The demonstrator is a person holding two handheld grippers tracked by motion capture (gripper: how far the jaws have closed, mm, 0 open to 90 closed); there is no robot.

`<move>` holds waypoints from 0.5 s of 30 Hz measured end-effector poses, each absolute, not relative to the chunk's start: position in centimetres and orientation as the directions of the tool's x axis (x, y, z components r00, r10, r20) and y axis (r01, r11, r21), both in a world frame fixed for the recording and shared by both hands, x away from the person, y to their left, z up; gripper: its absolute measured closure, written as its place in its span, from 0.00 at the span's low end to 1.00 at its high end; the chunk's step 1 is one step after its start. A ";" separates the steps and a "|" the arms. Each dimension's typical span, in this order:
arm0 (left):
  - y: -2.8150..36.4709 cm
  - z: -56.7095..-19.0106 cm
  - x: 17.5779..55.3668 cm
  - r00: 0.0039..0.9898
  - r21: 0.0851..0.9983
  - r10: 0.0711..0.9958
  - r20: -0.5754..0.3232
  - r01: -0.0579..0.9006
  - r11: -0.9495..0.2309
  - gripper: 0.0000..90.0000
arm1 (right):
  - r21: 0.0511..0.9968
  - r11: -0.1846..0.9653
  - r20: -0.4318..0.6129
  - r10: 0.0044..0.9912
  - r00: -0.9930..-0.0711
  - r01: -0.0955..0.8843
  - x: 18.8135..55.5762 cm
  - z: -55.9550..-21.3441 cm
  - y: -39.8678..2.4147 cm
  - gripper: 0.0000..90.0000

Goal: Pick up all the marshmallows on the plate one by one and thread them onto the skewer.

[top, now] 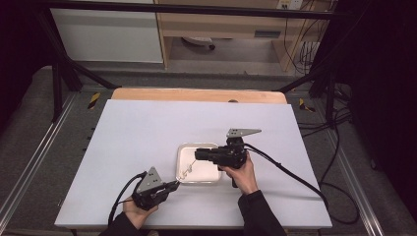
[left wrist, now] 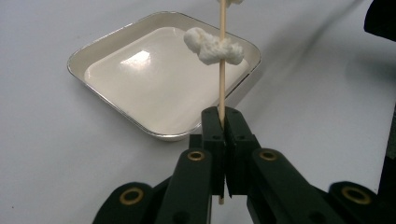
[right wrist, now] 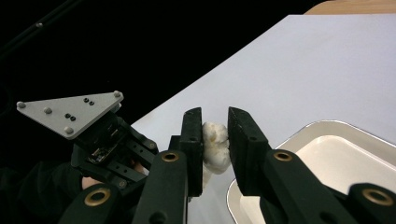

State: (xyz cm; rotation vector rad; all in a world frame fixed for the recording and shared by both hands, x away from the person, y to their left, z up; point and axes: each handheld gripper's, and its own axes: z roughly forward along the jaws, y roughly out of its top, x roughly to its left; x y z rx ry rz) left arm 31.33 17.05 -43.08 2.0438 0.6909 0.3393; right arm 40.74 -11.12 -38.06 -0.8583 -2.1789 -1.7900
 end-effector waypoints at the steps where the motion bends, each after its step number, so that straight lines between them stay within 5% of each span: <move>1: 17.0 -43.1 31.3 0.804 0.843 0.594 -0.034 0.342 -0.415 0.98 | 0.835 0.099 0.491 0.308 -0.815 0.541 40.7 -38.1 -11.1 0.86; 15: 17.0 -43.3 31.3 0.799 0.839 0.599 -0.056 0.363 -0.405 0.98 | 0.851 0.077 0.477 0.298 -0.827 0.519 39.6 -38.8 -10.4 0.87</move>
